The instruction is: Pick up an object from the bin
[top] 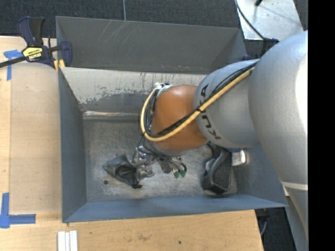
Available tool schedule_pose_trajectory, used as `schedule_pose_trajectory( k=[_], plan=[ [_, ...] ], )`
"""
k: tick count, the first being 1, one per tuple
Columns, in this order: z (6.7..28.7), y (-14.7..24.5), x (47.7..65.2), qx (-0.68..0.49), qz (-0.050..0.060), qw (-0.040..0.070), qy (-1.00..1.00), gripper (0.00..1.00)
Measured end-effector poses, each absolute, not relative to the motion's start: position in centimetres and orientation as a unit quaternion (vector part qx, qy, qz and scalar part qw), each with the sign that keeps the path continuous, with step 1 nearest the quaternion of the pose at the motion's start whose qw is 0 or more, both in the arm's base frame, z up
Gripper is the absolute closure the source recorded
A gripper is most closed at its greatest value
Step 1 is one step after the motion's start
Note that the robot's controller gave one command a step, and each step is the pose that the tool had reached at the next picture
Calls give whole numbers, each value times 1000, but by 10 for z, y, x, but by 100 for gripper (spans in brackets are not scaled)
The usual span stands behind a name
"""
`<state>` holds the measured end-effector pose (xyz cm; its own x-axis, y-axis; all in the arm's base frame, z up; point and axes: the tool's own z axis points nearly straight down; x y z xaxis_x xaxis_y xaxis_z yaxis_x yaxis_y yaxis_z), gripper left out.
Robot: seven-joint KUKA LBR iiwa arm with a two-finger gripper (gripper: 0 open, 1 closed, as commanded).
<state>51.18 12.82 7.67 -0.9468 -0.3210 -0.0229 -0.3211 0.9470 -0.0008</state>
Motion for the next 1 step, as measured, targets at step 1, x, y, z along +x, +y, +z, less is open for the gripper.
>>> schedule_pose_trajectory(
  k=[1],
  plan=[
    [225, 127, 519, -156, 0, 6, 988, 100]
  ],
)
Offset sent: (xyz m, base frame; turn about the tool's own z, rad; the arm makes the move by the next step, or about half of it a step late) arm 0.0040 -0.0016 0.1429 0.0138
